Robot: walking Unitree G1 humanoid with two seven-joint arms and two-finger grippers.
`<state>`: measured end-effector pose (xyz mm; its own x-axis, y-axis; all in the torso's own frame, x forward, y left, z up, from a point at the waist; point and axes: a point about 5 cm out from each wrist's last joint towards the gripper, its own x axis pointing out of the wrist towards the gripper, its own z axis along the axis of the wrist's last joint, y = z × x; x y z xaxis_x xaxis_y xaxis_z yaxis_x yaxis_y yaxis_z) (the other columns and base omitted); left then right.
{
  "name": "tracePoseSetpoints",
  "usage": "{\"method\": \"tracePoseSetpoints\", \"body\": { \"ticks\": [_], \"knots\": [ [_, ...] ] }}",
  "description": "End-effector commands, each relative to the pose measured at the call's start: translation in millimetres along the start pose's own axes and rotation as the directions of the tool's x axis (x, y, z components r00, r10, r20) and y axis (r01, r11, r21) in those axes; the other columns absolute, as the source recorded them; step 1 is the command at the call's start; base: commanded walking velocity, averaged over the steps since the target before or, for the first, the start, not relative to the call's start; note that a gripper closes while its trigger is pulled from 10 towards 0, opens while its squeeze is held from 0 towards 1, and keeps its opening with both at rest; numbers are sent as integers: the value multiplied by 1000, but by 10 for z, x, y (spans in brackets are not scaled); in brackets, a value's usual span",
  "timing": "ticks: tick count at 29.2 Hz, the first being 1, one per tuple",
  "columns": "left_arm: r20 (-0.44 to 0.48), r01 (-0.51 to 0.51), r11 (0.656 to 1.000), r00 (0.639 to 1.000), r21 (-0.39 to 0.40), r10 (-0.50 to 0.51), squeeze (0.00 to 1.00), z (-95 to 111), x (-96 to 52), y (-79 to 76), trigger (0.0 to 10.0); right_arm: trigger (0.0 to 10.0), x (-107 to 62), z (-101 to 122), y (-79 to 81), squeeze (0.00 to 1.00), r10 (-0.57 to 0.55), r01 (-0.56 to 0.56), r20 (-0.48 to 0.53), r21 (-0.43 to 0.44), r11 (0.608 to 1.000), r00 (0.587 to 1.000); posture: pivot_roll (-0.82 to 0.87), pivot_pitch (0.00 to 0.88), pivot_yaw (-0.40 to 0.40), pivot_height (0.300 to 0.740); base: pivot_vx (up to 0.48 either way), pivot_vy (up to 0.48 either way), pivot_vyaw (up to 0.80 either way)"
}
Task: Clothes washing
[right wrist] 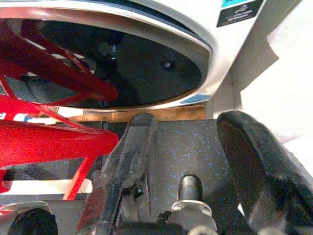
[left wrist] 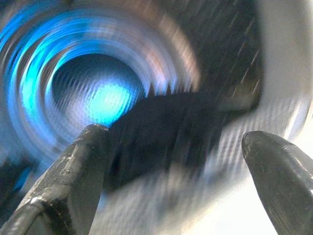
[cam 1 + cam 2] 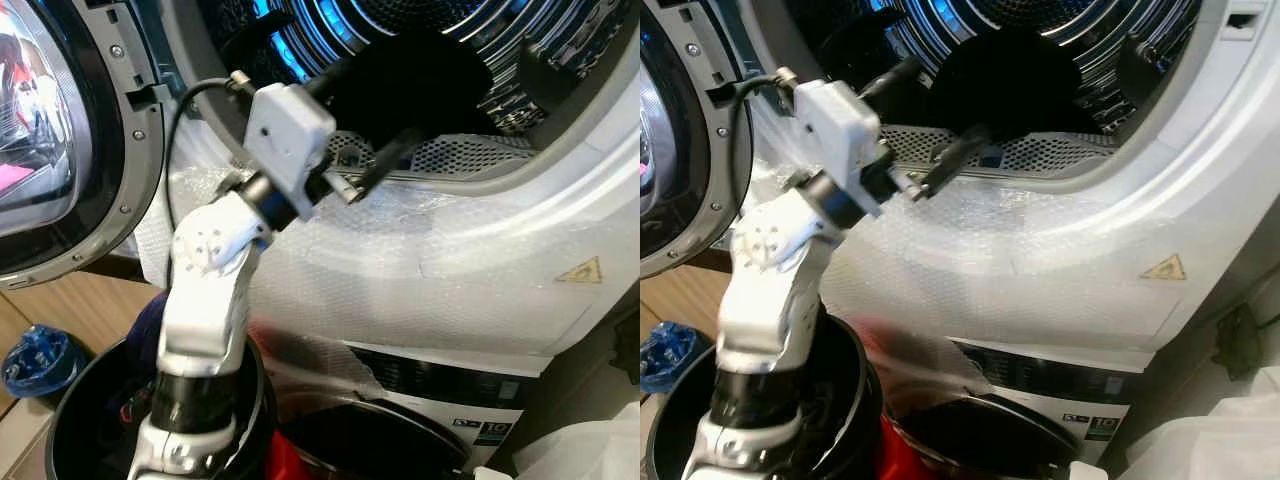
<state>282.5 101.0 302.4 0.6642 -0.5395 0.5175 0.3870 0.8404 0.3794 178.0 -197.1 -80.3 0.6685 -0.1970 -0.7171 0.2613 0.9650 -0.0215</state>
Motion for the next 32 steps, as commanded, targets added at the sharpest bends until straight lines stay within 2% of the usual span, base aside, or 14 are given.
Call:
{"method": "tracePoseSetpoints", "body": {
  "ticks": [1,9,16,18,19,20,21,22,24,26,27,28,29,32],
  "knots": [
    [-82,-66,996,994,52,71,0,2,-215,65,10000,10000,3,-8,-4,0,-13,13,-14,-19,1000,1000,228,0,77,740,0,0,0],
    [-307,-173,981,933,84,191,0,-153,-762,69,10000,10000,19,53,-168,0,-86,85,0,-46,995,996,251,0,75,740,0,0,0],
    [-478,-341,922,789,182,386,0,-231,-1409,15,10000,10000,20,56,-223,0,-99,98,-6,-58,993,995,276,0,63,740,0,0,0],
    [-554,-414,890,703,191,446,0,-317,-1657,23,10000,10000,11,22,-232,0,-97,95,-19,-73,993,995,300,0,53,740,0,0,0],
    [-554,-414,890,703,191,446,0,-317,-1657,23,10000,10000,11,22,-232,0,-97,95,-19,-73,993,995,300,0,53,740,0,0,0],
    [-605,-484,850,618,211,502,0,-422,-1867,74,10000,10000,5,-3,-230,0,-92,89,-30,-85,992,995,310,0,45,740,0,0,0],
    [-605,-484,850,618,211,502,0,-422,-1867,74,10000,10000,5,-3,-230,0,-92,89,-30,-85,992,995,310,0,45,740,0,0,0],
    [-621,-517,826,577,225,530,0,-458,-1950,96,10000,10000,3,-12,-229,0,-88,85,-34,-94,992,996,318,0,38,740,0,0,0],
    [-676,-642,735,445,217,588,0,-605,-2167,159,10000,10000,4,-16,-225,0,-80,75,-40,-109,991,996,324,0,31,740,0,0,0],
    [-699,-721,669,385,181,603,0,-674,-2251,169,10000,10000,7,-8,-219,0,-75,71,-39,-113,991,996,328,0,18,740,0,0,0],
    [-713,-747,639,347,183,609,1000,-718,-2306,169,10000,10000,12,7,-216,0,-73,68,-36,-116,991,997,326,0,13,740,0,0,0],
    [-722,-758,624,324,188,611,1000,-744,-2342,165,10000,10000,16,18,-214,0,-71,67,-33,-117,991,997,326,0,13,740,0,0,0],
    [-765,-794,577,249,189,594,1000,-825,-2462,127,10000,10000,28,57,-225,0,-69,66,-26,-121,990,997,327,0,9,740,0,0,0],
    [-797,-812,554,207,185,568,1000,-910,-2562,83,10000,10000,38,90,-242,0,-69,66,-21,-126,990,997,331,0,0,740,0,0,0]
  ]
}}
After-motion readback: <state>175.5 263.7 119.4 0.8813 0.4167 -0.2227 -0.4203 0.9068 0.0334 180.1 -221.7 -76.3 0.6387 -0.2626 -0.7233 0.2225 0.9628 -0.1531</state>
